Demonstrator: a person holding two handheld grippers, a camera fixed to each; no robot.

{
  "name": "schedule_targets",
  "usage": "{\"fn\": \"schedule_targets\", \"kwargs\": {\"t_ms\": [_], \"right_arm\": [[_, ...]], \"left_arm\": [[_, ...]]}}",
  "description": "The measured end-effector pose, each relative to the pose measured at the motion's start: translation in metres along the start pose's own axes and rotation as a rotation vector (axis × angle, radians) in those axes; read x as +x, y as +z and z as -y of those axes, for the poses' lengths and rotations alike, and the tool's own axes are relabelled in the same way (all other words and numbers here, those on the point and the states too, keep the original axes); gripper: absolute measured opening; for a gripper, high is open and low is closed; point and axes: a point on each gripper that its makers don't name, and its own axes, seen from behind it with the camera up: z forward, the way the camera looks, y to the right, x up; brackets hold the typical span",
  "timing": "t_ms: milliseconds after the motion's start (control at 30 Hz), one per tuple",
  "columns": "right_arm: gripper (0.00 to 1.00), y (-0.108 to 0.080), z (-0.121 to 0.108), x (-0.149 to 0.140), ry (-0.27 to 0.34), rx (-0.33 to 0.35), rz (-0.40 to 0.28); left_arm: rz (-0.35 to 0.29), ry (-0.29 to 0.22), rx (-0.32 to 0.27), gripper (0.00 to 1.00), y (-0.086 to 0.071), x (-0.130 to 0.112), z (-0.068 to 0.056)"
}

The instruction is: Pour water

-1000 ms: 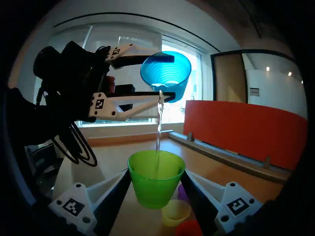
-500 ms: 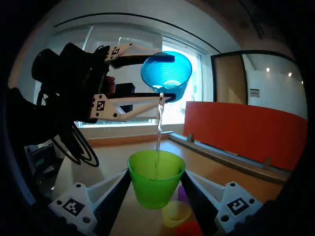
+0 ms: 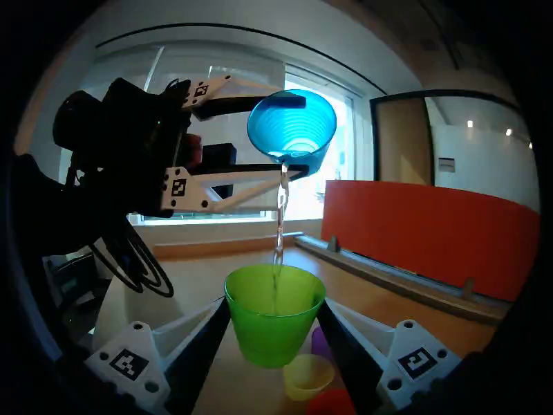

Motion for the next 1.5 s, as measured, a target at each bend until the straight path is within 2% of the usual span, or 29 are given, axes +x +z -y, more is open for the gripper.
{"fn": "schedule_targets", "kwargs": {"t_ms": [600,1300,1500], "right_arm": [[0.89,0.0005,0.0003,0.0025,-0.015,-0.006,0.000],[0.89,-0.0006,-0.0002,0.0060,-0.021,-0.009,-0.001],[0.89,0.0001,-0.0004,0.0067,-0.021,-0.009,-0.001]], "left_arm": [[0.001,0.075,0.001,0.85,0.0001,0.0019,-0.0006],[-0.007,0.149,0.019,0.85,0.0008,0.0044,0.0074],[-0.006,0.180,0.021,0.85,-0.0006,0.0050,0.0040]]}}
